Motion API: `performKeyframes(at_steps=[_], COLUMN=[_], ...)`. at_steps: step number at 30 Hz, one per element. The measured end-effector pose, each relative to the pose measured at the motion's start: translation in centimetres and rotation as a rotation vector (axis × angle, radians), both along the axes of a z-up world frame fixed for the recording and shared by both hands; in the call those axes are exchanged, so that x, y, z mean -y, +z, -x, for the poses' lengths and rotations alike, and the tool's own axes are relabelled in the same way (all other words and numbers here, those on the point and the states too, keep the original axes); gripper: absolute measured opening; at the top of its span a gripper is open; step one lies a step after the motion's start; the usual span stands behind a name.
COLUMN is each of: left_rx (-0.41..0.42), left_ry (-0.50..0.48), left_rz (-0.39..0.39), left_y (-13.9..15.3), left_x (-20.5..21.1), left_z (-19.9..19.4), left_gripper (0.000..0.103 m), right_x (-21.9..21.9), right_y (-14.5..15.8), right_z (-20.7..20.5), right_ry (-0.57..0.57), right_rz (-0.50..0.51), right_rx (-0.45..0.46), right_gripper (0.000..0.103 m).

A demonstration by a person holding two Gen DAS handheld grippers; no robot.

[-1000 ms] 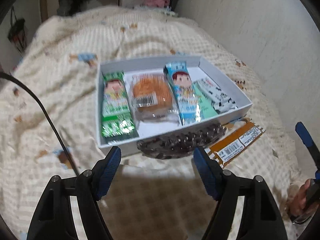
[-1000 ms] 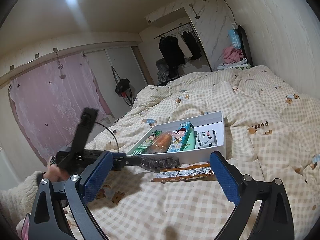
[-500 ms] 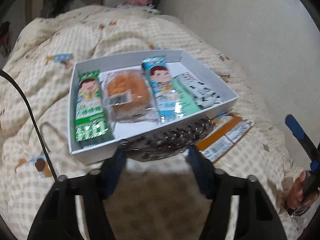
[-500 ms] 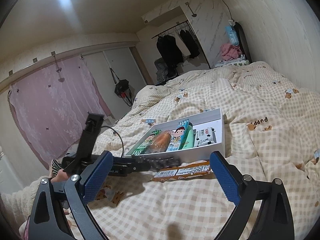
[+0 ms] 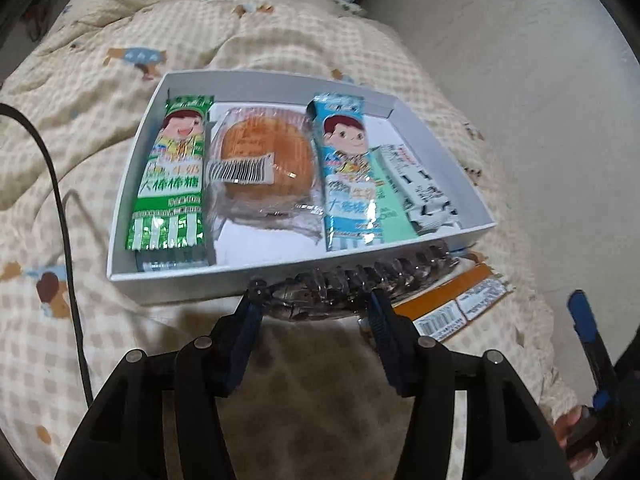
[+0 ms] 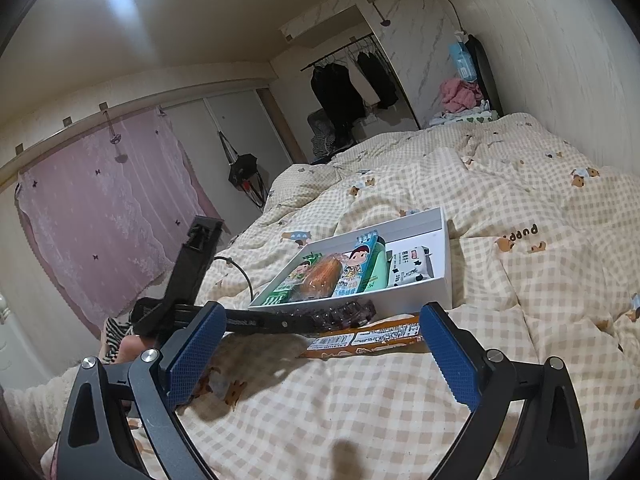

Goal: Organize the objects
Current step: 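Lower the left gripper onto the dark brown claw clip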

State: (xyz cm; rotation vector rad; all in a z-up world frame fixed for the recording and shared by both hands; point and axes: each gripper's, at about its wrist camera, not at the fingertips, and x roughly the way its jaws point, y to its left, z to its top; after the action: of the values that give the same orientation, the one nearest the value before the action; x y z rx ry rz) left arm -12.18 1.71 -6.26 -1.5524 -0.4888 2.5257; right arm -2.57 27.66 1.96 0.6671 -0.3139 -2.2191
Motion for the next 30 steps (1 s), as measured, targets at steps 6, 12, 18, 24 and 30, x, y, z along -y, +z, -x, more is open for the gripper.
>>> performKeyframes(at_steps=[6,12,18,24,30], left_rx=[-0.014,-0.012,0.008,0.060,0.077], left_ry=[0.044,0.105,0.119,0.198,0.320], left_rz=[-0.015,-0.085,-0.134,-0.265,-0.288], left_y=[0.3,0.6,0.4,0.0,-0.5], left_x=[0.3,2.2,2.6,3.1,3.6], left_z=[-0.8,-2.5,-2.5,-1.3,-0.7], left_gripper=[0.044,0.007,0.008,0.035,0.044], right_x=[-0.1,-0.3,-0.3,-0.3,-0.4], right_y=[0.0,-0.2,-0.3,-0.6,-0.7], right_z=[0.2,0.5,0.5,0.7,0.8], right_ry=[0.001,0.001,0.001,0.006,0.005], right_rz=[0.004,0.014,0.017,0.018,0.023], right_rx=[0.007,0.020,0.026,0.031,0.032], right_gripper=[0.098,0.098,0.098,0.098,0.098])
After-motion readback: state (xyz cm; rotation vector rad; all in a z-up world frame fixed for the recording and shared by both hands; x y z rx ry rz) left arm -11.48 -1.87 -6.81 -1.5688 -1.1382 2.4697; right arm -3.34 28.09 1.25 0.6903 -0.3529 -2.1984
